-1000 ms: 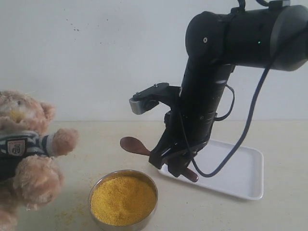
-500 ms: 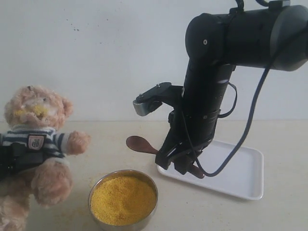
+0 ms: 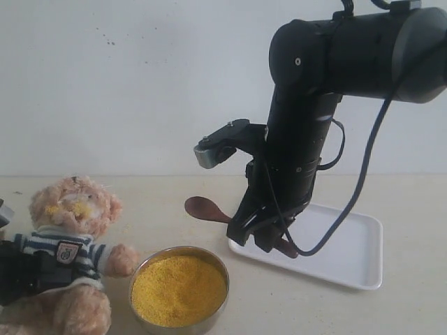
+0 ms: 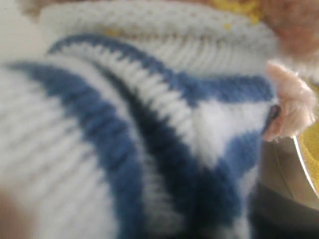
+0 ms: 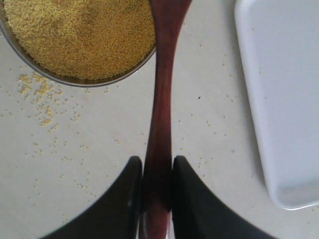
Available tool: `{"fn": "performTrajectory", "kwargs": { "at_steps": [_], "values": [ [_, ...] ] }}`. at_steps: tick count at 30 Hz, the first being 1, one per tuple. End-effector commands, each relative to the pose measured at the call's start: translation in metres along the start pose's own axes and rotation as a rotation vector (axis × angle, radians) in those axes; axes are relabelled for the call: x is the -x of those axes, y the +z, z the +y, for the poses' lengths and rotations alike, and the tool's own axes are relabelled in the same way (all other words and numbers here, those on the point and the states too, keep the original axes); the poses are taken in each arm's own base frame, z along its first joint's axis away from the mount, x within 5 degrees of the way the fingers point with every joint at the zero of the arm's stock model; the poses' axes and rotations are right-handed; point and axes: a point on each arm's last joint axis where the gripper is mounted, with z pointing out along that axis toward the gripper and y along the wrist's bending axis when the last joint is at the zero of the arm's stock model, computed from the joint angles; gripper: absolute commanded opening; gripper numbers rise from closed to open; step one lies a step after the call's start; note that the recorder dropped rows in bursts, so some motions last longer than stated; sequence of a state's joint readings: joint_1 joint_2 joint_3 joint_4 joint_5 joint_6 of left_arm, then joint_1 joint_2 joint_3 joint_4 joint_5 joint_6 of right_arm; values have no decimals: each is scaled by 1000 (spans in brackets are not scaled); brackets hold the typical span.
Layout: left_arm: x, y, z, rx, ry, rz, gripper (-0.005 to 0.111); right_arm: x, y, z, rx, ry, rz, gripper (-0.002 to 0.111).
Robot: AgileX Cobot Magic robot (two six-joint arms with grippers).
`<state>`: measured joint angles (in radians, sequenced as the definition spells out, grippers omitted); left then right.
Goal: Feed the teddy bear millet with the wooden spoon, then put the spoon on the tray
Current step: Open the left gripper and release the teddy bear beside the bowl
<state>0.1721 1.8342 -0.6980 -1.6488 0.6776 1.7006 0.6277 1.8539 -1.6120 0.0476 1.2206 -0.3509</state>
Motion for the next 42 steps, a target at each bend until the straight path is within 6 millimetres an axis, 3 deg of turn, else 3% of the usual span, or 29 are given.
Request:
{"fn": "performTrajectory", "kwargs": {
  "at_steps": [1, 8, 14, 18, 26, 30, 32, 35, 42],
  "values": [
    [2, 1, -3, -8, 13, -3, 63, 0, -3, 0, -9, -4, -6, 0],
    [0, 1, 1, 30, -15, 26, 88, 0, -3, 0, -6, -2, -7, 0],
    [7, -6, -2, 42, -2, 10, 90, 0, -3, 0, -5, -2, -8, 0],
    [18, -26, -17, 50, 128, -15, 90, 0, -3, 0, -5, -2, -8, 0],
    [46, -87, -57, 130, 142, -241, 89, 1, -3, 1, 3, 25, -11, 0],
    [57, -124, -66, 249, -136, -441, 68, 1, -3, 2, 20, 39, -17, 0],
    [59, -142, -74, 265, -231, -535, 49, 2, -3, 3, 32, 44, -21, 0],
    [60, -168, -89, 239, -296, -663, 8, 3, -3, 7, 70, 54, -34, 0],
    [55, -215, -117, 211, -306, -886, 4, 4, -4, 10, 107, 42, -49, 0]
  ]
}}
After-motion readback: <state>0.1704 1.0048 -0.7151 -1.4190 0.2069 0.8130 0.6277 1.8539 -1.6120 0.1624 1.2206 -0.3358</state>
